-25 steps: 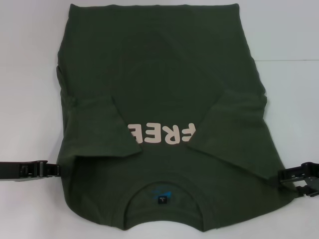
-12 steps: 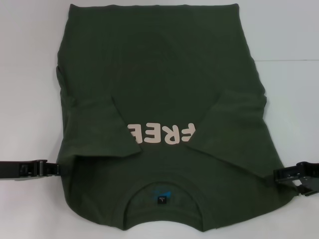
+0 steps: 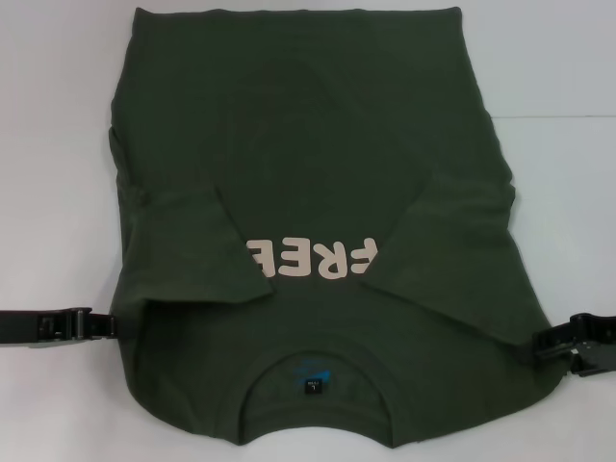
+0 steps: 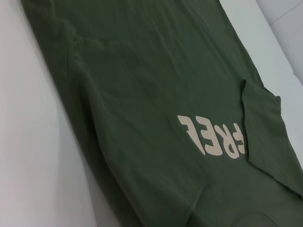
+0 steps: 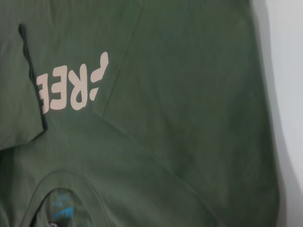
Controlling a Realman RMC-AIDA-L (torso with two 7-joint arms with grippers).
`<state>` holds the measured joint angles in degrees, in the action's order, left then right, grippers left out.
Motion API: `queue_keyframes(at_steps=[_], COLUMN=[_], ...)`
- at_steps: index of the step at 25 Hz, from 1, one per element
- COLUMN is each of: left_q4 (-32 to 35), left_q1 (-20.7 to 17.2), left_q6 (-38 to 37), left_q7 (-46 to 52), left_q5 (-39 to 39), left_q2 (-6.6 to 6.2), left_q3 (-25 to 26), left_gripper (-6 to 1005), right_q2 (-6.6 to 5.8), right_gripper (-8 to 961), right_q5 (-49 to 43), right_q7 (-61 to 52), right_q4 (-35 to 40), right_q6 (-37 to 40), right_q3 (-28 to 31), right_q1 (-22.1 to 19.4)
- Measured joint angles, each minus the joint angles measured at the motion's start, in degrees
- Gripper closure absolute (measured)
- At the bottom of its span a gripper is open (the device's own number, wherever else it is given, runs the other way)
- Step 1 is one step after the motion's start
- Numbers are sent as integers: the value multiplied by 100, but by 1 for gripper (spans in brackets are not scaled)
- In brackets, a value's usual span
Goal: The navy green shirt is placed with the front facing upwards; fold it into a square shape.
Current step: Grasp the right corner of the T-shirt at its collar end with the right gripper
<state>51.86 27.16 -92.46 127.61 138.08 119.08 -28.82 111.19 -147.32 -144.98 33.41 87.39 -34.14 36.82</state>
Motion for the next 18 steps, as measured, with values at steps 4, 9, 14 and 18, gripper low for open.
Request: queue_keyframes(at_steps=[4, 9, 14, 18], left_q4=[0, 0, -8, -9], left_q1=[0, 0, 0, 0], left_q6=[0, 0, 2, 8], left_q7=[-4, -8, -21, -26], left_q5=[-3, -45, -48, -55], left_q2=[0, 0, 0, 0], left_q3=[0, 0, -1, -1], left_gripper=[925, 924, 924, 923], right_q2=[-1, -3, -3, -3], right_gripper=[380, 545, 692, 814], right_q5=[1, 0, -19, -17], right_q7=[-3, 2, 55, 121], right_q4=[0, 0, 3, 5], right_q6=[-40, -47, -48, -47], right_q3=[-33, -46, -49, -49], right_q1=[0, 12, 24, 27])
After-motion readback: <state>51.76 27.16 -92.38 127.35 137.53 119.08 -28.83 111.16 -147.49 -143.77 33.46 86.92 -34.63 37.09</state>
